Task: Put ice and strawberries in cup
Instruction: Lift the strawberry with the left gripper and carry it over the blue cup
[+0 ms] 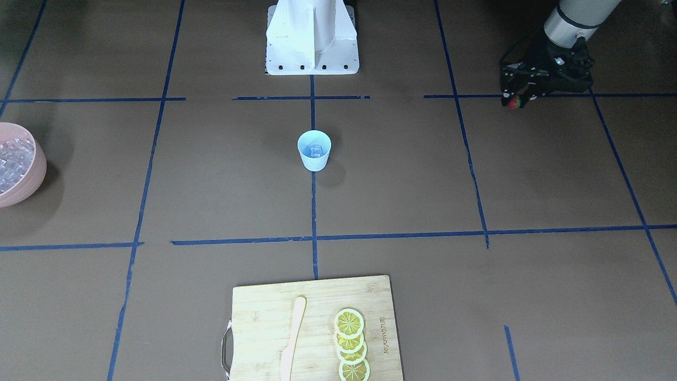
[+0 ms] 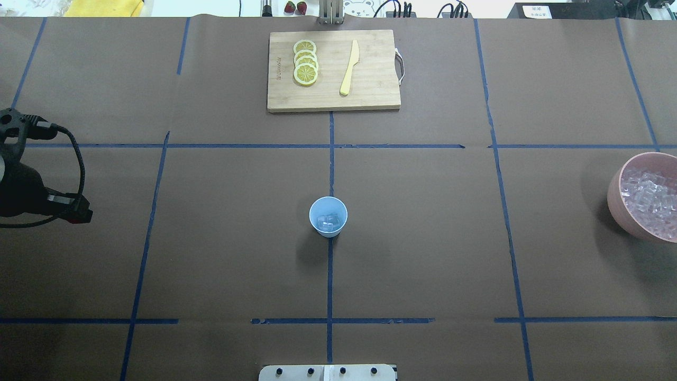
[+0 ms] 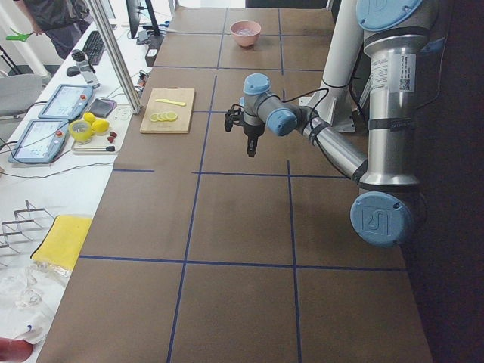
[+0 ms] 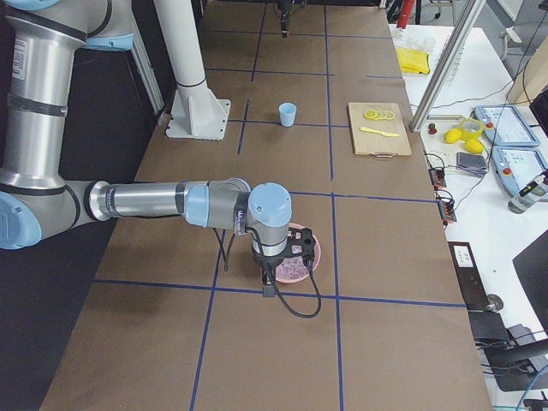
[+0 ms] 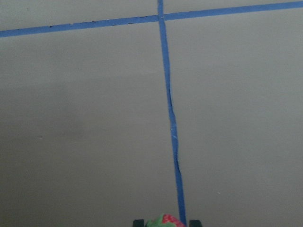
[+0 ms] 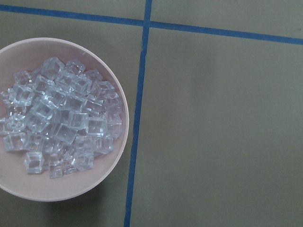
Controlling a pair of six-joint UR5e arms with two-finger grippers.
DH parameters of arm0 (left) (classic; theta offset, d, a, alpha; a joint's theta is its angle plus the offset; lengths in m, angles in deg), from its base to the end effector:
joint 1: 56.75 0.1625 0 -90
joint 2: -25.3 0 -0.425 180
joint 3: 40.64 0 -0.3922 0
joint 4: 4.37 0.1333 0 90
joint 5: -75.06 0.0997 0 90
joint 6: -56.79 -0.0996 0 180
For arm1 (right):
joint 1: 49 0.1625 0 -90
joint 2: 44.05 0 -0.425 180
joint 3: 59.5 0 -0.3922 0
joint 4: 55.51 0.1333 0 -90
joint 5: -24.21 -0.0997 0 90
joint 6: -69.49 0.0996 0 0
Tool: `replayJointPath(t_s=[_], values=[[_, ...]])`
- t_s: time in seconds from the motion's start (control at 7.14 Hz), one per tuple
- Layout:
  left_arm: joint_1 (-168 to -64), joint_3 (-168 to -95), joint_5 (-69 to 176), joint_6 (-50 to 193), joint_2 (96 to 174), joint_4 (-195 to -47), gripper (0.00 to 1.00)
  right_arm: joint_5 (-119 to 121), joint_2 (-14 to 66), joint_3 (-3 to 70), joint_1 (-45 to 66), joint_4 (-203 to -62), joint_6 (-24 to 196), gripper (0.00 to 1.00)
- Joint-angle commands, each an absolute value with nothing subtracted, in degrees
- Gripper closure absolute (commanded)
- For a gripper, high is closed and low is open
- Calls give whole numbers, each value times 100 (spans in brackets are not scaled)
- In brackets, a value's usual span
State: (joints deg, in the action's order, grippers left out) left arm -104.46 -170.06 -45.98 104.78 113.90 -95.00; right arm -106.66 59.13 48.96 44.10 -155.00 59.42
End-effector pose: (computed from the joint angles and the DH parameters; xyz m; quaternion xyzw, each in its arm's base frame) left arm 0.2286 -0.3730 0.3502 0.0459 0.4041 0.0432 0.9125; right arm 0.0890 -0.3833 0.6226 0.0058 -0.3506 -0.0441 0.9355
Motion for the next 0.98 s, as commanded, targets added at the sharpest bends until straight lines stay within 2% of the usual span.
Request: replayJointPath(t_s=[0.0, 0.28, 0.56, 0.84], values=[[-10317, -16993, -4544, 10548, 12429, -8528, 99, -10666, 5913, 4896, 4408, -15500, 5947, 1], [-9887, -16766, -4465, 10749, 13809, -7350, 99, -10666, 5913, 4887, 4408, -15500, 5947, 1], [-9378, -16151, -4072, 11819, 14699, -7319, 99, -10657, 5913, 4878, 4408, -15500, 5947, 1], [-9008, -15187, -3640, 12646, 15735, -7345, 99, -10657, 5913, 4878, 4408, -15500, 5947, 1]])
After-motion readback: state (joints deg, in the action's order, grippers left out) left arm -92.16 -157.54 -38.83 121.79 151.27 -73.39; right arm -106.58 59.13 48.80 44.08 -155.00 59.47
